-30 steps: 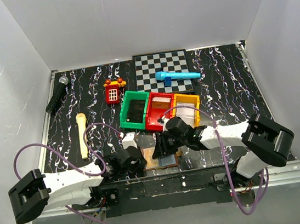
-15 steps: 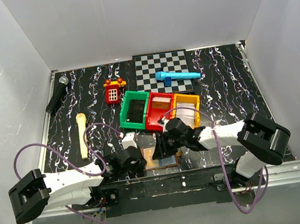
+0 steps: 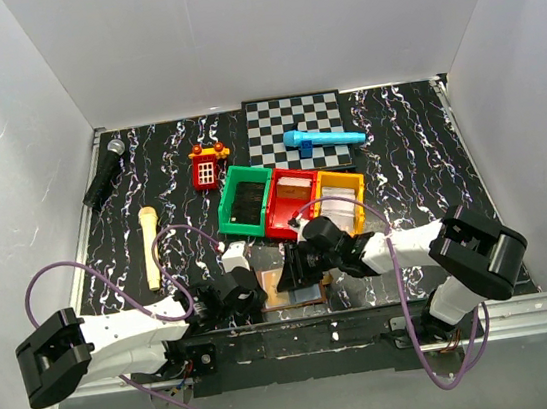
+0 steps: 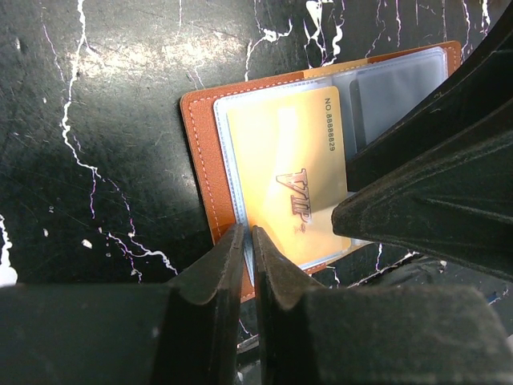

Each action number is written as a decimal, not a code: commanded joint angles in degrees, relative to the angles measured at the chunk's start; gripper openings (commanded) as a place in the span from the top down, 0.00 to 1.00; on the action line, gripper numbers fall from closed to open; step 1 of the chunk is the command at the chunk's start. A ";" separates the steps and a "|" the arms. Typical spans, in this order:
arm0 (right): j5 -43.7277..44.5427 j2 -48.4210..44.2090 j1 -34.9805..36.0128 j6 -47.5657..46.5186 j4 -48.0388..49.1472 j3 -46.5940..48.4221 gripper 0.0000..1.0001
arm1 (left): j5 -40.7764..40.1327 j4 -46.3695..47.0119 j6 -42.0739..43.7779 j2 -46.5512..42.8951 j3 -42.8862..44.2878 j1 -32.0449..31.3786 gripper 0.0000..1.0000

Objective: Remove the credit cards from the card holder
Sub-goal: Remove the credit card from the card holder.

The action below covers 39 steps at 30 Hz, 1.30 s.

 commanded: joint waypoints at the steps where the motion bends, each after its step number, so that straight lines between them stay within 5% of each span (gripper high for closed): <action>1: -1.10 -0.12 0.22 1.11 5.39 -1.79 0.55 | 0.78 -0.12 -0.43 1.41 -1.23 0.22 0.91; 16: -2.59 -1.70 -0.74 4.63 17.52 -6.71 0.60 | 1.48 0.67 -0.52 2.73 -1.76 0.22 0.95; 27: -3.21 -2.75 -1.71 6.65 22.27 -8.82 0.54 | 1.92 1.20 -0.25 3.25 -1.85 0.22 0.98; 39: -5.32 -1.09 -2.15 8.41 27.11 -9.62 0.61 | 2.18 1.64 -0.08 3.96 -1.93 0.22 1.00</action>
